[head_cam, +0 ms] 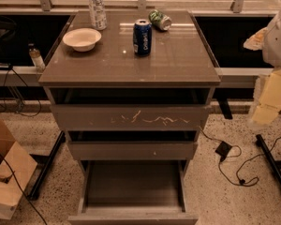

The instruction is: Place pepsi can into bottom drawer

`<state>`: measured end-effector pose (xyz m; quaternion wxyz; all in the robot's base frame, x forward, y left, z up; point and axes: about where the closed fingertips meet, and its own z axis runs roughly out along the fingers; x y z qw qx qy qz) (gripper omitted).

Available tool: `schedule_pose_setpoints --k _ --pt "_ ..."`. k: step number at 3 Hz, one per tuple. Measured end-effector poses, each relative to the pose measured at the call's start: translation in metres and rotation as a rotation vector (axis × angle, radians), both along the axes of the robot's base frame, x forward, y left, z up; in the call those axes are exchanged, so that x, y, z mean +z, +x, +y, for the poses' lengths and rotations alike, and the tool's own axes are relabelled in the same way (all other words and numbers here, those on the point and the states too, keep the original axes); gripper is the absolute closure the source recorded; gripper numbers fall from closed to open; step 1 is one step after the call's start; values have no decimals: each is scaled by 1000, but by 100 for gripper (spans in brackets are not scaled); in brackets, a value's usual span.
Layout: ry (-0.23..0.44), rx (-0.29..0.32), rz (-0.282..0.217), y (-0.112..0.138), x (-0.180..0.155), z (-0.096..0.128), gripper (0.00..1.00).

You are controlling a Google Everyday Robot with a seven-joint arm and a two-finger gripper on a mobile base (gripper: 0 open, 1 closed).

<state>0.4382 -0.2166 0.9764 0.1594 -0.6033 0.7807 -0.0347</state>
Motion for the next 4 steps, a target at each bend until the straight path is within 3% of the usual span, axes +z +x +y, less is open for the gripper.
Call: schedule_pose_setpoints --k 1,4 --pt "0 0 0 0 0 0 0" --pt "137 110 -43 65 -22 73 0"
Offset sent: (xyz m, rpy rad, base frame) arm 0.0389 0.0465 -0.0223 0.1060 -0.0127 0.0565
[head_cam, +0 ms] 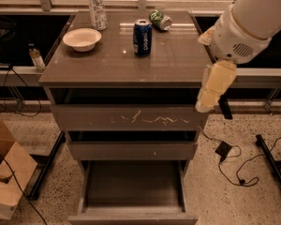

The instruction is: Place pepsi can into bottom drawer

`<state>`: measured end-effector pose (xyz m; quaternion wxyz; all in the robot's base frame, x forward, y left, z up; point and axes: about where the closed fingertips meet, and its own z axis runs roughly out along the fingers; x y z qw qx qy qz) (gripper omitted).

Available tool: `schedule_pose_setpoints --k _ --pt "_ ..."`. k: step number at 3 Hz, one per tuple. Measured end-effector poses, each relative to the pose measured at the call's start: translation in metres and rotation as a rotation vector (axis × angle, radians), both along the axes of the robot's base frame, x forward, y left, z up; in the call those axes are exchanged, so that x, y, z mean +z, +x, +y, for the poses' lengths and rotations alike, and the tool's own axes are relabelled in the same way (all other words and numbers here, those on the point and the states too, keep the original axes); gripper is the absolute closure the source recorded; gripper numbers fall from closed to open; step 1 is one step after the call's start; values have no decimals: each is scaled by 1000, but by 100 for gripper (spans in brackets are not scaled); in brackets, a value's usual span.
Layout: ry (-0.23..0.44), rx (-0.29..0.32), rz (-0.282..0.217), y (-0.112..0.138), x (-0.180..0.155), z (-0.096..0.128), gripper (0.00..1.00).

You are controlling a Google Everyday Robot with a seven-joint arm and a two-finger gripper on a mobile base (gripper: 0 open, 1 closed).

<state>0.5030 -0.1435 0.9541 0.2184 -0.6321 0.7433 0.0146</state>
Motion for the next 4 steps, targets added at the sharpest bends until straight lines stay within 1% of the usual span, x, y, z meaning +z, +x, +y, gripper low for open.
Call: schedule_pose_setpoints --k 1,2,3,4 --pt "47 20 -1 30 -7 16 0" --pt "47 20 -1 30 -7 16 0" --pt "128 -18 -9 52 -19 24 0" --pt "215 -49 -58 86 -22 34 0"
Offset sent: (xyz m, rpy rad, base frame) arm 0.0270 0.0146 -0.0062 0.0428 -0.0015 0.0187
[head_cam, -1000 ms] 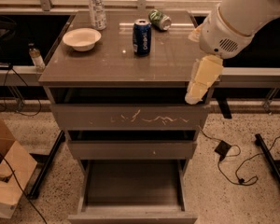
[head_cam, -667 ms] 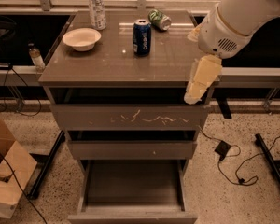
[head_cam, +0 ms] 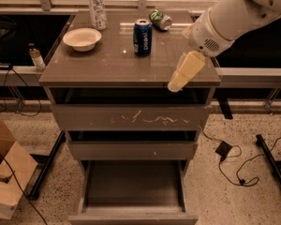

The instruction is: Place pepsi can into bottom drawer

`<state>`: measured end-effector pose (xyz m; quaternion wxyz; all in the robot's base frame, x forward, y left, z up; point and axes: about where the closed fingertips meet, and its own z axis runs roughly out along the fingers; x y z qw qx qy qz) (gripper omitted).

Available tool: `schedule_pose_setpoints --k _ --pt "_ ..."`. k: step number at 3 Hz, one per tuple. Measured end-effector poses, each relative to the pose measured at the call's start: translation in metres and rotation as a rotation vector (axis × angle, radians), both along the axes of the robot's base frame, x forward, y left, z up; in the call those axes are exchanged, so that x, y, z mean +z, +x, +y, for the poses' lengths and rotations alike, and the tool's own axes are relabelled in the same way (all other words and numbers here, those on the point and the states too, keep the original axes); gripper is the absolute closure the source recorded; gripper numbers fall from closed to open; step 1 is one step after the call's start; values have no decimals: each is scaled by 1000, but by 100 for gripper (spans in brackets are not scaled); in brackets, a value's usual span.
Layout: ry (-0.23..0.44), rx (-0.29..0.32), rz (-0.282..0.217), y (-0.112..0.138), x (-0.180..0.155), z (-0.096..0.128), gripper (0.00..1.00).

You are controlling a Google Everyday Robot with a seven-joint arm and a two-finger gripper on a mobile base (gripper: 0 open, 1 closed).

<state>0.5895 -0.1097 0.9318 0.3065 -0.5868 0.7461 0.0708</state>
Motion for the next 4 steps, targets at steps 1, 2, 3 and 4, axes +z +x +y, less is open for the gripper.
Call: schedule_pose_setpoints --k 1,2,3,4 --pt "115 -24 -49 41 -5 6 0" --pt "207 -52 -74 74 -12 7 0" --pt "269 -55 -81 109 -21 12 0" --pt "269 -55 -81 109 -21 12 0"
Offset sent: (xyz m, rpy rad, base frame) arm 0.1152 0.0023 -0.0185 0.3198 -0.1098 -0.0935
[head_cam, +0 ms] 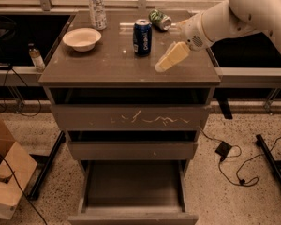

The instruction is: Place pepsi can into bottom drawer

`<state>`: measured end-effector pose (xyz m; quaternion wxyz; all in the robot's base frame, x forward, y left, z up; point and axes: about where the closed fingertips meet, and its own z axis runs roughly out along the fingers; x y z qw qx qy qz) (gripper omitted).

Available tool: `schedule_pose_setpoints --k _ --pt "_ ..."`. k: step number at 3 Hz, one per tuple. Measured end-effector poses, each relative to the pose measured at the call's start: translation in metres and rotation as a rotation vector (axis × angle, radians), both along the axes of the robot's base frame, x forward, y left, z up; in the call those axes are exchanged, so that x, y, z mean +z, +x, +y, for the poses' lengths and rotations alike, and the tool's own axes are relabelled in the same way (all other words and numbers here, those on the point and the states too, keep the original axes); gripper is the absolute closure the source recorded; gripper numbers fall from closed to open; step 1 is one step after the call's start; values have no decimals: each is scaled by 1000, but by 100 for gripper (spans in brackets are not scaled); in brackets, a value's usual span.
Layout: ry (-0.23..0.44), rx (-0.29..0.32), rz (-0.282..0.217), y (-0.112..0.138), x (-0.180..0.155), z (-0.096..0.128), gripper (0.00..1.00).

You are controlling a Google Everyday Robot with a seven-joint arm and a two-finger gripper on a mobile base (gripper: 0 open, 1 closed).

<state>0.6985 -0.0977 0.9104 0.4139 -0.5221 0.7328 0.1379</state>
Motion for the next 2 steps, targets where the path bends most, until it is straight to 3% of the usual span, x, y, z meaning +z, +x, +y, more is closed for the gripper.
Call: schedule_pose_setpoints --k 1,2 --pt "38 -10 5 10 -9 7 0" --pt "84 4 10 38 -23 28 0"
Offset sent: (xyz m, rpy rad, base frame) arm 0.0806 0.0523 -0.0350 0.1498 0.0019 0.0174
